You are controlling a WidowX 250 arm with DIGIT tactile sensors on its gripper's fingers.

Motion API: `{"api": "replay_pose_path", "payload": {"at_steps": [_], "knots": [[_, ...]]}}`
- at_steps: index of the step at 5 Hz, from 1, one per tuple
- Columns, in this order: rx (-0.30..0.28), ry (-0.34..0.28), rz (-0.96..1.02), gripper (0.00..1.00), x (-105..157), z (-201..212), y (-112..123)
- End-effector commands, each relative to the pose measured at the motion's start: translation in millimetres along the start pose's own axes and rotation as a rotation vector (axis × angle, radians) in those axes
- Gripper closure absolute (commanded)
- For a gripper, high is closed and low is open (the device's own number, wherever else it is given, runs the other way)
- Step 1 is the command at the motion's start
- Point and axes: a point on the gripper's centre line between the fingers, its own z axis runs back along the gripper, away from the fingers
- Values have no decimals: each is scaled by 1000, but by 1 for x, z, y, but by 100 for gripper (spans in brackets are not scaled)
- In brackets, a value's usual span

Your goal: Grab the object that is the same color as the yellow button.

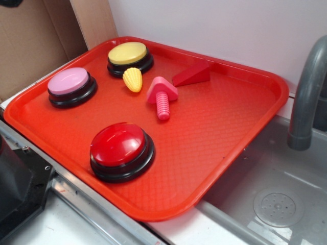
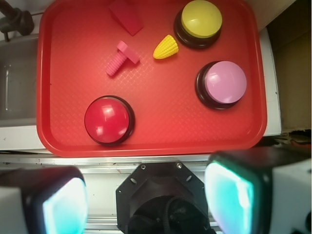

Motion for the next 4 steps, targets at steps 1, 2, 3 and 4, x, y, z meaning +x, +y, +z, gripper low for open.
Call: {"api": "replay_pose_path", "payload": {"at_steps": [1,2,3,4], "knots": [[0,0,0,0,0,0,0],[-36,23,48,0,8,-8,5],[-28,10,161,0,25,-19,12],[-66,-33,308,0,46,-33,19]]}}
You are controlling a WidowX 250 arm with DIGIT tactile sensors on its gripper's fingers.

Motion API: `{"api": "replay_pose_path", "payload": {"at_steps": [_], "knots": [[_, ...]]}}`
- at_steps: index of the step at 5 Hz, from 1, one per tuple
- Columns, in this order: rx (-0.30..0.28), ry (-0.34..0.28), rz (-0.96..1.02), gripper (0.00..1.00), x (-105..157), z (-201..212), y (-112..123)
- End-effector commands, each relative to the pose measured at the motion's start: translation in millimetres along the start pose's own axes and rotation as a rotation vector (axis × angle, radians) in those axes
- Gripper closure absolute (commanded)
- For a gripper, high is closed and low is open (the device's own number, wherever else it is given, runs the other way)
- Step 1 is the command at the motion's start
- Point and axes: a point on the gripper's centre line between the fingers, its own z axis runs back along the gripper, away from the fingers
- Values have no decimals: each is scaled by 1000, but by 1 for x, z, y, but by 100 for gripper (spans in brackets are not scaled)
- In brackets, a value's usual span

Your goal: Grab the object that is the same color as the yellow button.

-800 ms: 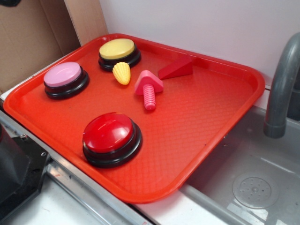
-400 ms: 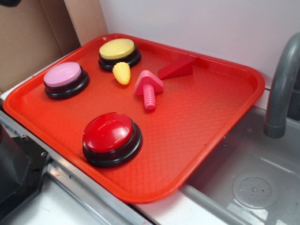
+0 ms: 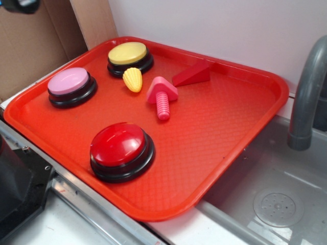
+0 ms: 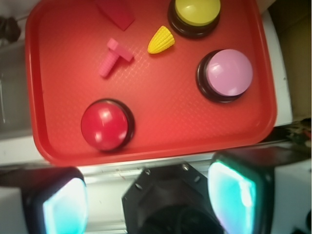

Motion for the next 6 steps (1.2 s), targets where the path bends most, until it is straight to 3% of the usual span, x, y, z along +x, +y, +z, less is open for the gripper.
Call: {"api": "replay_pose_path", "payload": {"at_steps": [1,3,5,6], "knots": [[-49,-103,324,0,48,-29,9],[-34,-208,624,0,93,-67,21],[39,-278,827,0,129,-116,25],[75,-279,840,0,138,-138,26]]}}
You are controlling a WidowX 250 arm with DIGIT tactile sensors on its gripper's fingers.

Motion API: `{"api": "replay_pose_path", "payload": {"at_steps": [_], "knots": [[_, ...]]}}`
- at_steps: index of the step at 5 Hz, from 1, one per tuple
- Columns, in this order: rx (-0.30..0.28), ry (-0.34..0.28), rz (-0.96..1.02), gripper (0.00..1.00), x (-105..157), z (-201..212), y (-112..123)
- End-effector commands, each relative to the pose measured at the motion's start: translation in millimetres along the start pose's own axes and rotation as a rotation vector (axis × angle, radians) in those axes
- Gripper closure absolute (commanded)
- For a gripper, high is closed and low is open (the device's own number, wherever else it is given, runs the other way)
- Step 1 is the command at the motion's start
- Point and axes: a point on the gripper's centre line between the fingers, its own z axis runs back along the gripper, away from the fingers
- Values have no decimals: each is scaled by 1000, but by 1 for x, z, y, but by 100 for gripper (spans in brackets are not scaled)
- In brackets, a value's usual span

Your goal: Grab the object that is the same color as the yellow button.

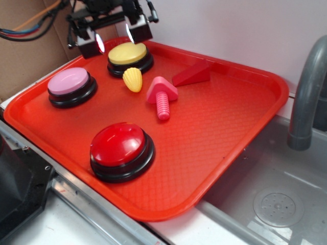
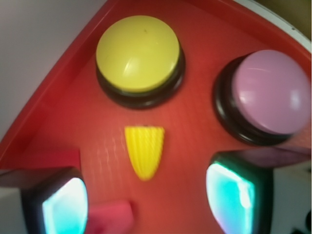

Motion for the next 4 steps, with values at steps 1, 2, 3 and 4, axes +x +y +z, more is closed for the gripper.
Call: {"api": "replay_pose_path", "payload": {"at_steps": [1,2,3,4], "knots": [[11,-27,22,0,10,-31,-2],[19,-30,12,0,9,-40,1],[30,-40,33,0,12,-53,4],[-4,-19,62,0,11,-61,6]]}}
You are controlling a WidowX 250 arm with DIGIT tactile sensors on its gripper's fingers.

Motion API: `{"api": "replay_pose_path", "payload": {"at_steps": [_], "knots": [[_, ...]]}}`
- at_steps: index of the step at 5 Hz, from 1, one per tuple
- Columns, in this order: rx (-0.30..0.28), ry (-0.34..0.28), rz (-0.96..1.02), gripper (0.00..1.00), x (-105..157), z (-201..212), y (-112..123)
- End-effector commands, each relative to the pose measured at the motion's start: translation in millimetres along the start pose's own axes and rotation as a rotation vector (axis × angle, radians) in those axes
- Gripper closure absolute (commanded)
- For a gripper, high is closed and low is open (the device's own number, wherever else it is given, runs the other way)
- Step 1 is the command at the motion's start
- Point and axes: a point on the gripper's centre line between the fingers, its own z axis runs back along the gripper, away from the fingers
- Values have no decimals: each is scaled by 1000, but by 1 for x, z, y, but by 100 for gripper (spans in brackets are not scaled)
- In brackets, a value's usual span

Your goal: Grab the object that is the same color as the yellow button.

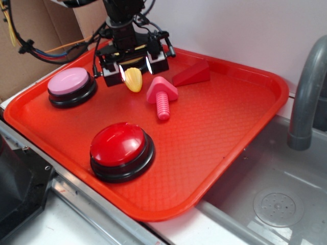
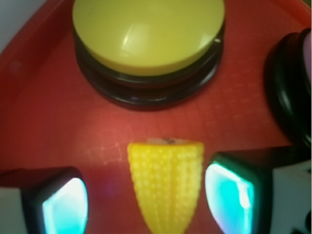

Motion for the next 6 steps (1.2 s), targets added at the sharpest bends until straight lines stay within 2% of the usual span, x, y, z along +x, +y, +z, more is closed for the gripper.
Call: {"api": "replay_pose_path", "payload": {"at_steps": [1,2,3,4,6], "knots": [[-12,-28,70,69,13,-3,11],[0,-25,53,100,12,-4,12],[-21,-14,-48,100,12,6,7],[-64,54,-220,100,14,34,11],[-189,168,-594,100,2,92,49]]}}
